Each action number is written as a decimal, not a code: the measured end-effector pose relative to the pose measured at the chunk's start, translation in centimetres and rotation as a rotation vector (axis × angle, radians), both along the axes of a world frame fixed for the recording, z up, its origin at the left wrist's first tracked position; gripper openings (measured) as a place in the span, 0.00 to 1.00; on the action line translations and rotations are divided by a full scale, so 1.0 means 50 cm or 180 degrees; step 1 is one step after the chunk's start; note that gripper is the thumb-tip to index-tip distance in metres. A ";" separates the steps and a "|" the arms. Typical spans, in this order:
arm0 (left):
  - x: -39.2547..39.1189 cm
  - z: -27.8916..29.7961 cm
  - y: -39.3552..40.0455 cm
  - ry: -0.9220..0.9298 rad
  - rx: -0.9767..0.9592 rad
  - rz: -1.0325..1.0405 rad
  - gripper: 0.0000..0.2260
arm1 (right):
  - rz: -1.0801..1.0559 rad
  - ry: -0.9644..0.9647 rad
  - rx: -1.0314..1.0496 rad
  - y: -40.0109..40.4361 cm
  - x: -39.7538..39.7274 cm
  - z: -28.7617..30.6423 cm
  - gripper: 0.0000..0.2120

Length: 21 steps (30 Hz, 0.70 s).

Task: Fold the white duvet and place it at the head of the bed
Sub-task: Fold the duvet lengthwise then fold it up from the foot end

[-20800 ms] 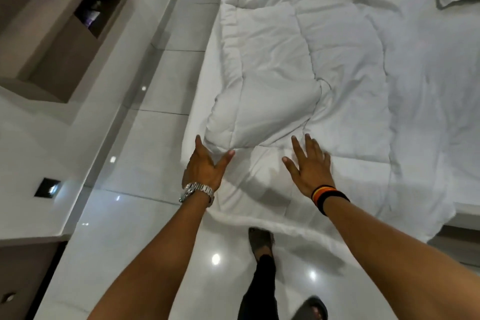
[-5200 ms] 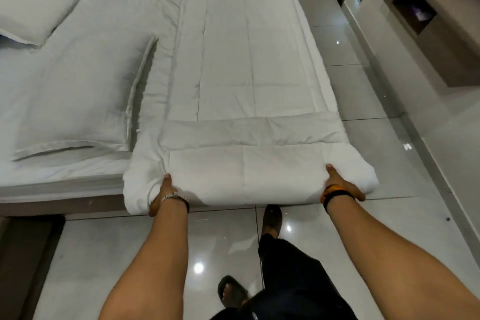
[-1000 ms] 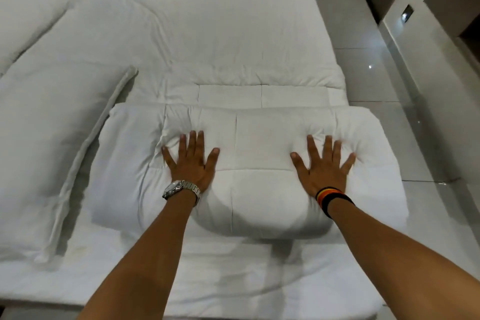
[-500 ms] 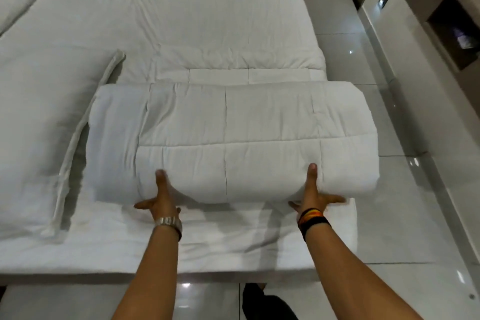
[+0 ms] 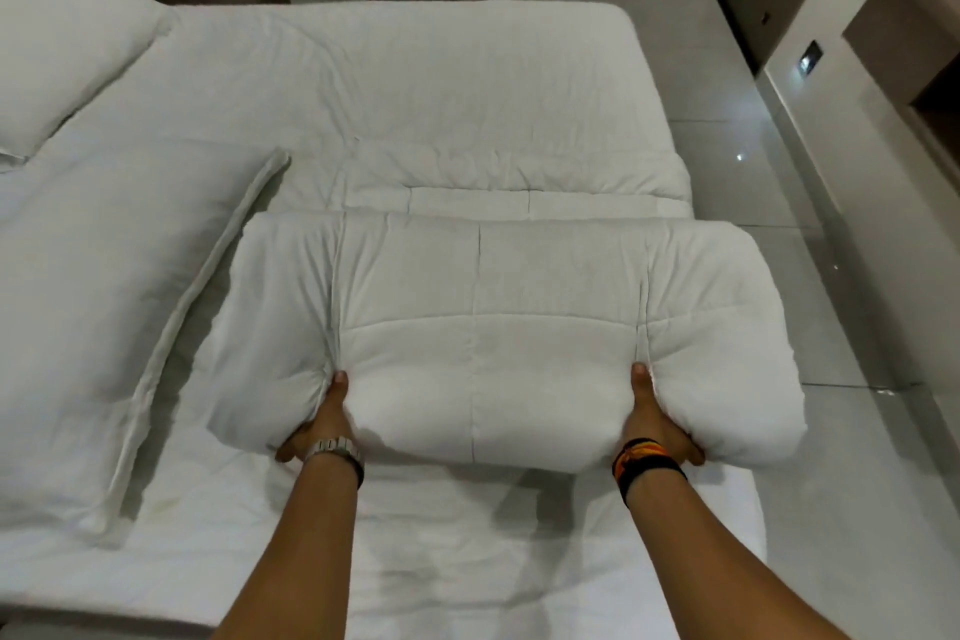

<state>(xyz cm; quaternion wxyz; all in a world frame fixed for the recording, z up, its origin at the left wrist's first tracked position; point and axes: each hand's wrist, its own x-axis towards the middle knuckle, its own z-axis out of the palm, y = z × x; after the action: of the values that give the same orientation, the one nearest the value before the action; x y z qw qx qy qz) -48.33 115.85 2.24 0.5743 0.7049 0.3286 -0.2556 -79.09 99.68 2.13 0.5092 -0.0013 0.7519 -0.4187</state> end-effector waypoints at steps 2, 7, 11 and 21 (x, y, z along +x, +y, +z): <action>-0.026 0.036 0.008 -0.0043 -0.0242 0.0074 0.61 | 0.0069 0.0106 0.0013 0.022 -0.028 0.009 0.77; -0.112 0.120 0.129 -0.0040 -0.0168 0.0034 0.61 | 0.0315 0.0280 0.0058 0.124 -0.092 0.096 0.72; -0.193 0.197 0.296 -0.0019 -0.0337 0.0221 0.56 | 0.0197 0.0375 -0.0037 0.284 -0.175 0.174 0.73; -0.236 0.355 0.324 -0.1705 -0.0656 -0.1622 0.39 | 0.1776 0.1191 -0.1211 0.307 -0.199 0.359 0.43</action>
<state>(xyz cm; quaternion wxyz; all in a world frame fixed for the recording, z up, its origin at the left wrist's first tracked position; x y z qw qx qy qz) -60.11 132.08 19.96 0.6258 0.7443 -0.0462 -0.2286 -89.03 115.05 20.08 0.4481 -0.3767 0.7115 -0.3887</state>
